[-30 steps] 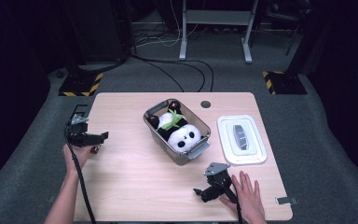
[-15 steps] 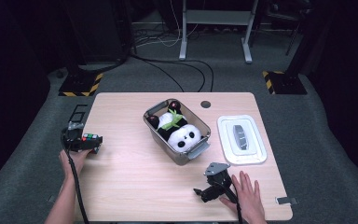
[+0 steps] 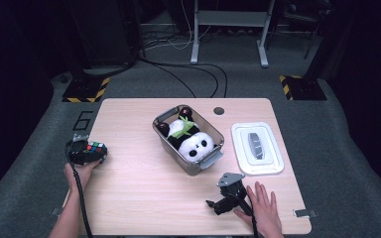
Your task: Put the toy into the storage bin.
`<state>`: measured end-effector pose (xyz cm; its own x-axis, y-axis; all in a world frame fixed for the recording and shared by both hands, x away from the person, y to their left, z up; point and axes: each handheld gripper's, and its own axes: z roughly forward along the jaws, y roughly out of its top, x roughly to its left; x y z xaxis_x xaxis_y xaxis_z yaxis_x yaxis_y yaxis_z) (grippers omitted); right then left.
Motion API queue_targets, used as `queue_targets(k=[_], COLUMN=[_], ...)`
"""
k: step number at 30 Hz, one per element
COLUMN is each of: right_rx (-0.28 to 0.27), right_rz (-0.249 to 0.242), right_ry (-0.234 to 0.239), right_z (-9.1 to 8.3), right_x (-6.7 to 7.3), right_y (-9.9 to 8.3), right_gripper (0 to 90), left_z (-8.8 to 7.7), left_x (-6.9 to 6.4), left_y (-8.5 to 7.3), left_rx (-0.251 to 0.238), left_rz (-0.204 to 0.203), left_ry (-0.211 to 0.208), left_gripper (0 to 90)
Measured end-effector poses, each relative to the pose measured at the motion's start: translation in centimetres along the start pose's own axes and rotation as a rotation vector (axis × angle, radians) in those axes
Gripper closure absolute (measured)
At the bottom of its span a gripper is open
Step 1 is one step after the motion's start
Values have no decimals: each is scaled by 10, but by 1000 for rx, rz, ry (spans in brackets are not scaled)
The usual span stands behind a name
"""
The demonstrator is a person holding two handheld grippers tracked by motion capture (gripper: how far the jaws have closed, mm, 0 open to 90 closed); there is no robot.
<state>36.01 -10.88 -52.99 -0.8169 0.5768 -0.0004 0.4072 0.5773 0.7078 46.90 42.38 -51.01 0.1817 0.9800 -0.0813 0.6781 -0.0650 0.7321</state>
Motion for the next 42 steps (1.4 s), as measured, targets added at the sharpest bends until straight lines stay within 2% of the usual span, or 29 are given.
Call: queue_targets(k=[2, 4, 7, 13, 14, 15, 16, 22, 29, 39, 42], right_rx=[1, 0, 0, 0, 0, 0, 0, 0, 0, 0, 0], right_rz=[3, 0, 0, 0, 0, 0, 0, 2, 2, 0, 0], right_ry=[-1, 0, 0, 0, 0, 0, 0, 0, -1, 0, 0], right_z=[0, 0, 0, 0, 0, 0, 0, 0, 0, 0, 0], right_x=[0, 0, 0, 0, 0, 0, 0, 0, 0, 0, 0], right_y=[0, 0, 0, 0, 0, 0, 0, 0, 0, 0, 0], right_gripper=[0, 0, 0, 0, 0, 0, 0, 0, 0, 0, 0], left_z=[-1, -2, -7, -23, -25, -30, -32, -50, -66, -73, -72], left_x=[-2, -4, -9, -26, -31, -35, -39, -65, -89, -122, -134], left_y=[1, 2, 5, 17, 19, 24, 26, 47, 70, 101, 108], left_rx=[15, 22, -4, -32, -45, -45, -57, -75, -106, -128, -132], left_rz=[18, 17, 5, 42, 41, 63, 59, 112, 170, 225, 259], left_ry=[-1, -9, -18, -52, -60, -69, -75, -117, -161, -226, -238], left_gripper=[334, 336, 338, 338, 338, 338, 338, 338, 339, 339, 339])
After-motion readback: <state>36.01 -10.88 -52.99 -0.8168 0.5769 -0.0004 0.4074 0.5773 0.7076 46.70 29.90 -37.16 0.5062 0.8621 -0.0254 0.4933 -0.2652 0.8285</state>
